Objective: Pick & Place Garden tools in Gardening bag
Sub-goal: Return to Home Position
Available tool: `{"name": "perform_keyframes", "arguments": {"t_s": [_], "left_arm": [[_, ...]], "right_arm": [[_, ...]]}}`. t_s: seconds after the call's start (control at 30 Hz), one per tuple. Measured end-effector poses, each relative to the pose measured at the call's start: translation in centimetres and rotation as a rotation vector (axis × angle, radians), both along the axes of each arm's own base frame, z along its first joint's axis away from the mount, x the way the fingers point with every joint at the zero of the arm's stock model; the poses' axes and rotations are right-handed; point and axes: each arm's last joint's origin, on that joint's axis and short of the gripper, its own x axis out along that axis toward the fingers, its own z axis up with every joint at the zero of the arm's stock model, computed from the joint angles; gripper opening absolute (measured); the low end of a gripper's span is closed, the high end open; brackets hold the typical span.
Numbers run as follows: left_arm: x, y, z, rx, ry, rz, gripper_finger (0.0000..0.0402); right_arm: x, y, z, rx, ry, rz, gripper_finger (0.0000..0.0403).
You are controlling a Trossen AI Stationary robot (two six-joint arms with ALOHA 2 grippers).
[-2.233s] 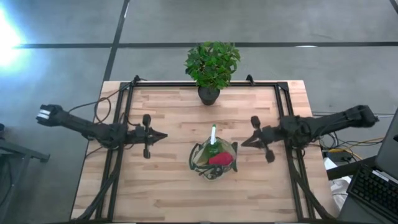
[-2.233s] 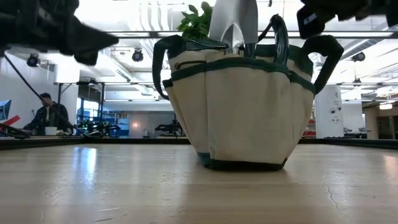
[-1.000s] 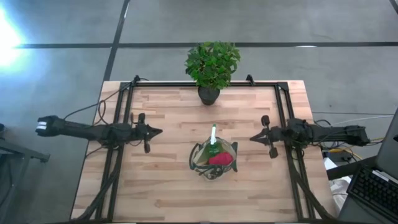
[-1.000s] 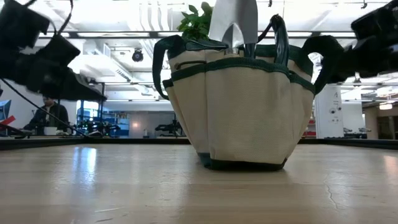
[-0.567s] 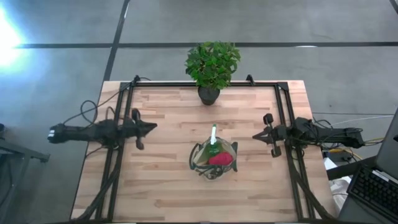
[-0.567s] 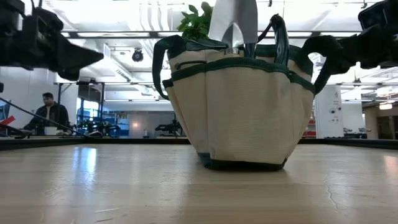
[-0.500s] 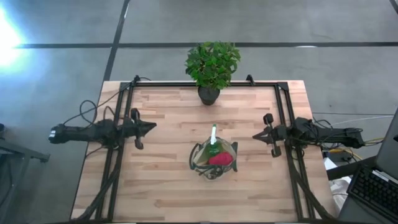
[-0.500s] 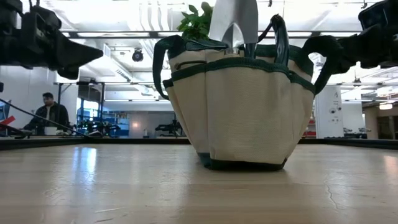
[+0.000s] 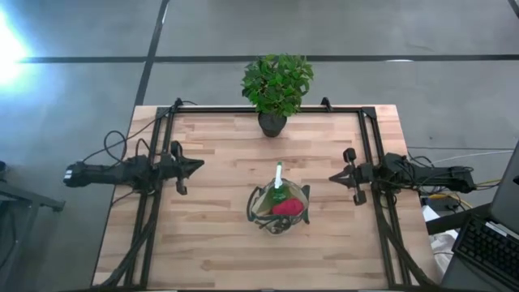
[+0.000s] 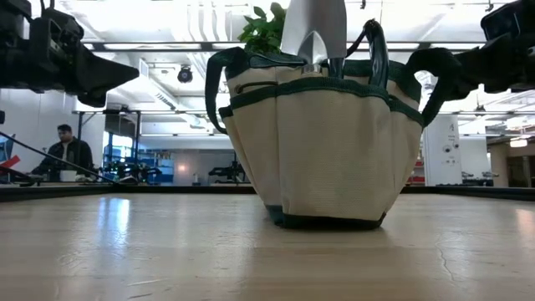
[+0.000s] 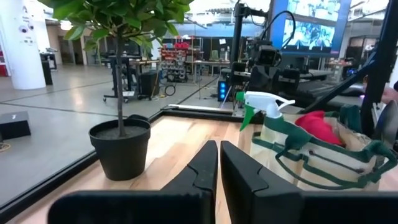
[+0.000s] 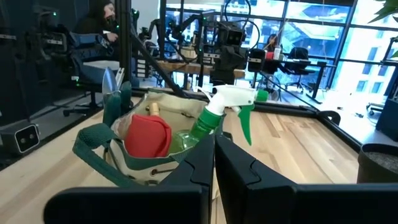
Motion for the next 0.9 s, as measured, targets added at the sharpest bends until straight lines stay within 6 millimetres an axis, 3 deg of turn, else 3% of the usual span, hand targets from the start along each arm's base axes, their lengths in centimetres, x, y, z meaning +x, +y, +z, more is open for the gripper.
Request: {"name": "perform_keyframes", "arguments": {"t_s": [0.9], "left_arm": [[0.02,-0.01,-0.06,0.0,0.007,-0.001,0.0023]], "right_arm": [[0.26,-0.01,-0.33,0.001,0.042,0.0,0.0009]]}}
